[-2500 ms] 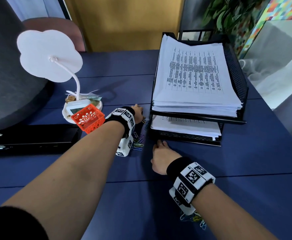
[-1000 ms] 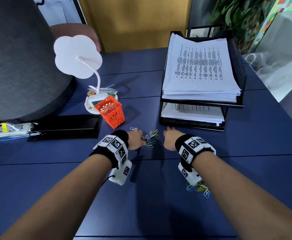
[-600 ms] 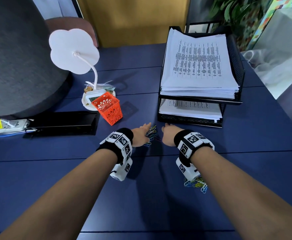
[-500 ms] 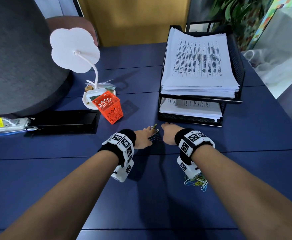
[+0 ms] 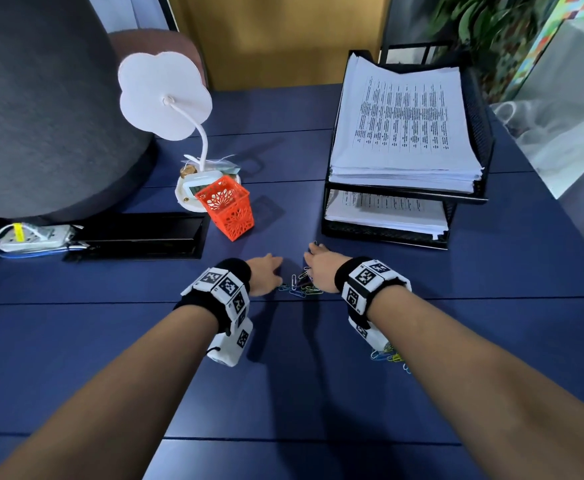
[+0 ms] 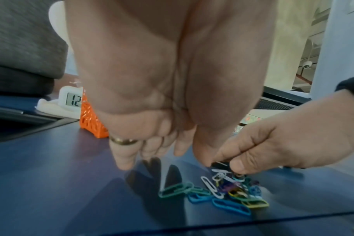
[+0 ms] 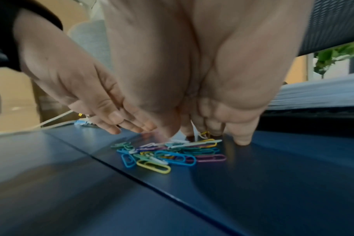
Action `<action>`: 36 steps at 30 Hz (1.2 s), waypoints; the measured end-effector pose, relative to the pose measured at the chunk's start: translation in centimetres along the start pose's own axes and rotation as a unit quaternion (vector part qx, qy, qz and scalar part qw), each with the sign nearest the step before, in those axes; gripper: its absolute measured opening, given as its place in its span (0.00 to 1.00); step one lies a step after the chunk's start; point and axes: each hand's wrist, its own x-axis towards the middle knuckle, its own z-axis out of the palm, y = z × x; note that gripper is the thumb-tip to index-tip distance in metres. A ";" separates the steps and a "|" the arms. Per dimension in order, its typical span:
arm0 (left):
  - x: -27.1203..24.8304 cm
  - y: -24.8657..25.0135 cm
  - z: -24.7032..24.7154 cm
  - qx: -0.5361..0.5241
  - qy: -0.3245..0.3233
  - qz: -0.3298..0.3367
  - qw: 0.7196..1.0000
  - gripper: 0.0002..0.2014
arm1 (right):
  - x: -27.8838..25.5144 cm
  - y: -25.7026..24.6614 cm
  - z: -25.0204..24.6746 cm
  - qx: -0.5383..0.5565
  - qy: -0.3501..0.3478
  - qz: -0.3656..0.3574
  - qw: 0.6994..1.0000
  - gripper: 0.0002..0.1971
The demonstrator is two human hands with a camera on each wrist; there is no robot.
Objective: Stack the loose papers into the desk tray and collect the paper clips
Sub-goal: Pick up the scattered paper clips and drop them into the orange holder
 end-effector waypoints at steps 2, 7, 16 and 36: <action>-0.6 0.5 0.8 0.010 -0.025 0.008 1.000 0.31 | -0.4 0.1 0.2 -0.004 -0.006 0.003 1.000 0.25; -1.9 2.7 2.9 0.005 -0.037 0.046 0.998 0.33 | -2.9 0.7 1.4 -0.066 -0.053 -0.009 0.996 0.25; -4.5 5.8 5.2 0.010 -0.059 0.114 0.992 0.30 | -8.7 0.1 3.2 -0.109 -0.107 0.025 0.988 0.21; -3.8 6.3 6.2 -0.157 -0.011 0.144 0.977 0.29 | -13.2 2.1 4.3 0.145 0.009 0.078 0.986 0.20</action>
